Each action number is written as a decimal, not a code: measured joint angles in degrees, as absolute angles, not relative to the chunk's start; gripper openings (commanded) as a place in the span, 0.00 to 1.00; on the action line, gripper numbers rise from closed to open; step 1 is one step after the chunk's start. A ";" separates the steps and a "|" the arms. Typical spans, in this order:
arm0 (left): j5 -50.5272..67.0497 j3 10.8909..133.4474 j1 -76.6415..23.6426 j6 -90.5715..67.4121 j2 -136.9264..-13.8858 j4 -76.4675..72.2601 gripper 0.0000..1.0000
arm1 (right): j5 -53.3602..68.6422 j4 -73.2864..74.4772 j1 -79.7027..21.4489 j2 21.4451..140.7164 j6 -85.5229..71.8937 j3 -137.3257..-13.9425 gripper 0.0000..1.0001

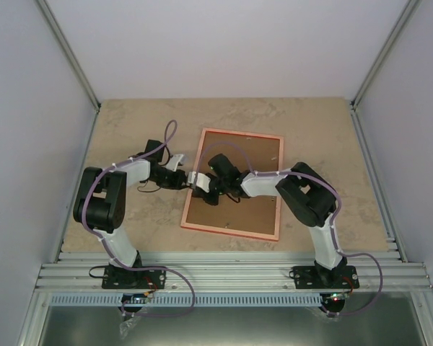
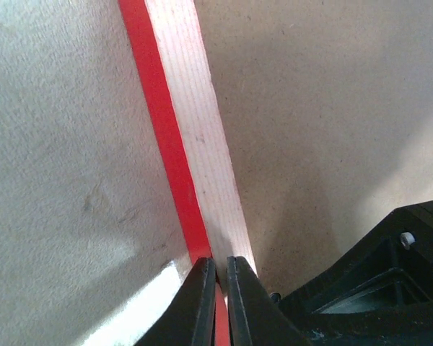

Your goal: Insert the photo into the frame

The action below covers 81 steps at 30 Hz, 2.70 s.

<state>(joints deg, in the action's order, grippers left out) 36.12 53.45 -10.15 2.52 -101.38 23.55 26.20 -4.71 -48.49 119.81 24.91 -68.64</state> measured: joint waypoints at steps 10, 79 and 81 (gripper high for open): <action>35.86 53.52 -11.53 2.57 -101.43 21.96 0.06 | 29.78 -1.13 -46.59 117.84 19.73 -67.81 0.23; 28.32 59.20 -16.88 6.63 -105.47 20.34 0.10 | 22.87 28.58 -18.46 134.10 23.38 -107.15 0.75; 28.32 59.20 -16.91 6.61 -105.47 20.34 0.11 | 23.64 31.07 -15.33 133.49 25.34 -107.53 0.76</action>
